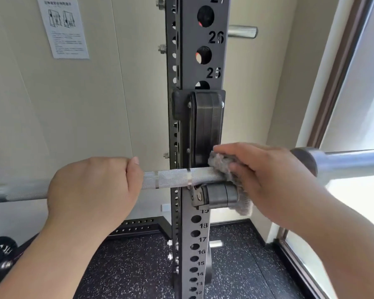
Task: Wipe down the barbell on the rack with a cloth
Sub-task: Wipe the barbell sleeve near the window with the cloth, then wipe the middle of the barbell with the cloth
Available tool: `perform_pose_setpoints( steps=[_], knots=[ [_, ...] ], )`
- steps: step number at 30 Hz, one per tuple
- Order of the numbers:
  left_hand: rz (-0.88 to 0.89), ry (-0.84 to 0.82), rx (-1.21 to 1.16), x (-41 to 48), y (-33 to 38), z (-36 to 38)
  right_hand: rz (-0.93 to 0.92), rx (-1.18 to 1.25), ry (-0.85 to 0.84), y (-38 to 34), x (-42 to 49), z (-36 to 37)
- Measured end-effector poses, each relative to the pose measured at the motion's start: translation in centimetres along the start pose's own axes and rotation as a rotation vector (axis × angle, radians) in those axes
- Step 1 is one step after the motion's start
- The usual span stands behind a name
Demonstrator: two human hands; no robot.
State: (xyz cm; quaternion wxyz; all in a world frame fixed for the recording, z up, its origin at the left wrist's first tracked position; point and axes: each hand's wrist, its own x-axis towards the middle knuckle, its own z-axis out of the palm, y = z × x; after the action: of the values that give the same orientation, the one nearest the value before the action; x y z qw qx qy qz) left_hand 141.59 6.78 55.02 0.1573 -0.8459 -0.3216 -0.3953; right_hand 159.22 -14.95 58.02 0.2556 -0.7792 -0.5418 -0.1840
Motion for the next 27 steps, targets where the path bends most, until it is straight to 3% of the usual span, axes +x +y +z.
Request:
perform_pose_setpoints(
  steps=[5,9,12,16,20,27],
  knots=[
    [0.035,0.047,-0.014,0.0,-0.1,0.1,0.011,-0.096,-0.080,1.2,-0.5,-0.7],
    [0.029,0.048,0.021,-0.1,0.0,0.3,0.003,-0.224,0.067,2.4,-0.8,-1.0],
    [0.009,0.048,0.039,-0.2,0.0,0.3,-0.083,0.011,0.133,1.4,0.3,0.3],
    [0.001,0.023,0.047,-0.2,0.1,0.0,-0.210,0.165,0.046,1.1,1.7,0.7],
    [-0.024,0.005,0.050,-0.3,0.1,0.1,-0.097,-0.039,-0.126,3.3,2.3,-2.3],
    [-0.082,-0.009,0.062,-0.6,0.4,-0.1,-0.228,0.146,-0.139,-0.6,4.2,-0.8]
  ],
)
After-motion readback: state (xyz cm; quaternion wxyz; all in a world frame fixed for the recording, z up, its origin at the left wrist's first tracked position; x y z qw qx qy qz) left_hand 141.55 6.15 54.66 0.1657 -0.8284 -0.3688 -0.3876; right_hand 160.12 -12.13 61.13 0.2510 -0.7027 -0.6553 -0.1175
